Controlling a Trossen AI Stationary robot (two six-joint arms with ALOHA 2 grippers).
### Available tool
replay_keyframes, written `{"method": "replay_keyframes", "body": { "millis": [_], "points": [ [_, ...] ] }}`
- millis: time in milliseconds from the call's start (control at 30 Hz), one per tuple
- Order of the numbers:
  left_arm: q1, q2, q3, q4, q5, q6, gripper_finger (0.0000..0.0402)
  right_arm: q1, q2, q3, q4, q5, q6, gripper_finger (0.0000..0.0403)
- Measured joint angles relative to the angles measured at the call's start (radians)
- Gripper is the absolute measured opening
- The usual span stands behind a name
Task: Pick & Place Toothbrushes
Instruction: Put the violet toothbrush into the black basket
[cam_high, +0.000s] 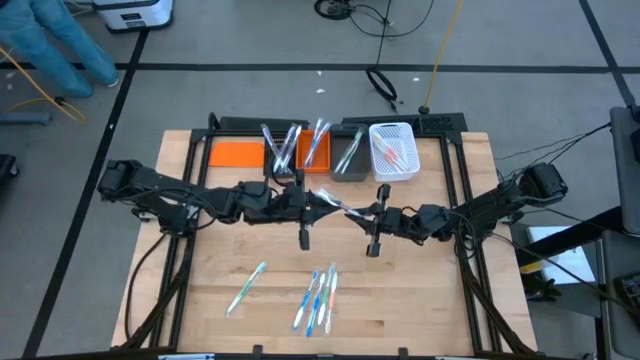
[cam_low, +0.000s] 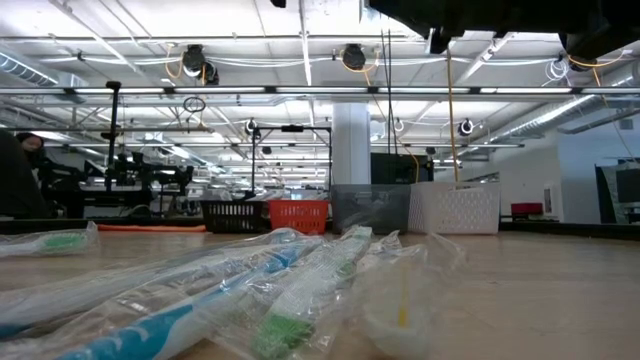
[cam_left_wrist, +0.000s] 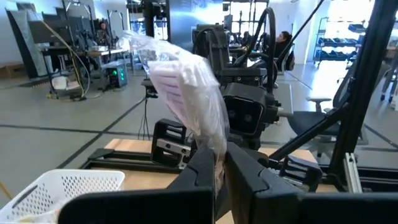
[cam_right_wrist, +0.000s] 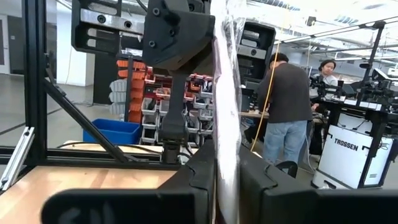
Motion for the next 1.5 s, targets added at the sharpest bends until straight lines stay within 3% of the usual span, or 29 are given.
{"method": "replay_keyframes", "body": {
  "millis": [233, 467, 700, 1100, 1267, 1500],
  "points": [
    [0.0, 0.0, 0.0, -0.022, -0.007, -0.005, 0.0004, 0.0, 0.0, 0.0, -0.044, 0.0, -0.009, 0.0072],
    [0.0, -0.005, 0.0, -0.095, -0.045, -0.009, 0.0003, -0.014, 0.0, 0.0, -0.087, 0.003, 0.001, 0.0141],
    [0.01, -0.064, 0.001, -0.237, -0.102, -0.055, 0.0002, -0.056, 0.0, 0.0, -0.247, 0.006, 0.068, 0.0187],
    [0.126, -0.192, 0.0, -0.676, -0.301, -0.244, 0.0002, -0.071, 0.0, 0.0, -0.334, -0.001, 0.169, 0.0196],
    [0.235, -0.189, 0.0, -0.815, -0.289, -0.331, 0.0002, -0.069, 0.0, 0.0, -0.344, -0.002, 0.173, 0.0196],
    [0.392, -0.185, 0.0, -0.922, -0.192, -0.372, 0.0002, -0.054, 0.0, 0.0, -0.349, -0.002, 0.172, 0.0196]
  ]
}}
